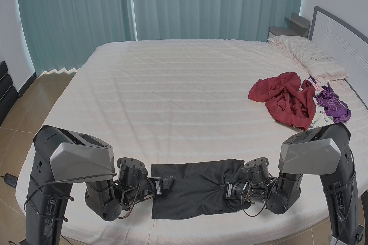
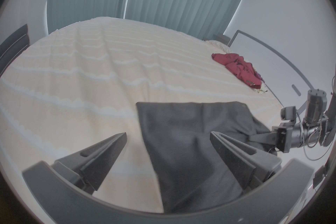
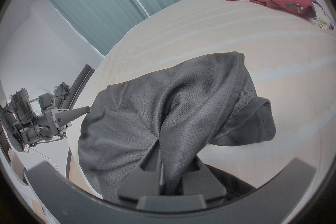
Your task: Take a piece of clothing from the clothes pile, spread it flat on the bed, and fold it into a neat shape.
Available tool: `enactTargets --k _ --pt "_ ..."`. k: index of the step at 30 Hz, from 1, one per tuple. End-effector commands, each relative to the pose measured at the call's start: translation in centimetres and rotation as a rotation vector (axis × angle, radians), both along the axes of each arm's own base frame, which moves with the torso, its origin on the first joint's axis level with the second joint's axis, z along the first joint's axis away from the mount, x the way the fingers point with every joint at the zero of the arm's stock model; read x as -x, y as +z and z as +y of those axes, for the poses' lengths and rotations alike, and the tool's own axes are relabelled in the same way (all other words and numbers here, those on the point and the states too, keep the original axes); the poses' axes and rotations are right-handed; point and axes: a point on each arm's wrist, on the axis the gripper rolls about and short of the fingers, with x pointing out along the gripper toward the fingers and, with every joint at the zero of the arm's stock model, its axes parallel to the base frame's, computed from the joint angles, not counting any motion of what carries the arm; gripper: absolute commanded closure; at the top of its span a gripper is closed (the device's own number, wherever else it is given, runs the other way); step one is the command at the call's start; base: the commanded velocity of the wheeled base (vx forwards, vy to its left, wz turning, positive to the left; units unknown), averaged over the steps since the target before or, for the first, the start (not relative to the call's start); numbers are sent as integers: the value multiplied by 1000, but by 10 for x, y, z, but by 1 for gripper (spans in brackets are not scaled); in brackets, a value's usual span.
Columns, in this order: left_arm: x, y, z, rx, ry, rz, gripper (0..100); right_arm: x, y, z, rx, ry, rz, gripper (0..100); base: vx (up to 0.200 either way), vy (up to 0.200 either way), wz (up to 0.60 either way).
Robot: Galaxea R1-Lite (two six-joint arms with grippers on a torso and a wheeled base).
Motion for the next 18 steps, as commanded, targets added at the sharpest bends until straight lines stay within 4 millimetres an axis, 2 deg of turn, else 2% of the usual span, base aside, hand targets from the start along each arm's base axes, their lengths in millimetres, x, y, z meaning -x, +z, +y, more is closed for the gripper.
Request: enactTargets --k 1,7,12,18 --pt "2 -11 5 -16 0 36 0 0 0 0 0 1 1 100 0 0 0" --pt "11 -11 2 25 -85 70 0 0 0 0 -1 2 1 100 0 0 0" --pt "9 -5 -6 150 -141 49 0 0 0 0 -1 2 1 100 0 0 0" --pt "12 -17 -10 144 -185 69 0 0 0 0 -1 2 1 100 0 0 0"
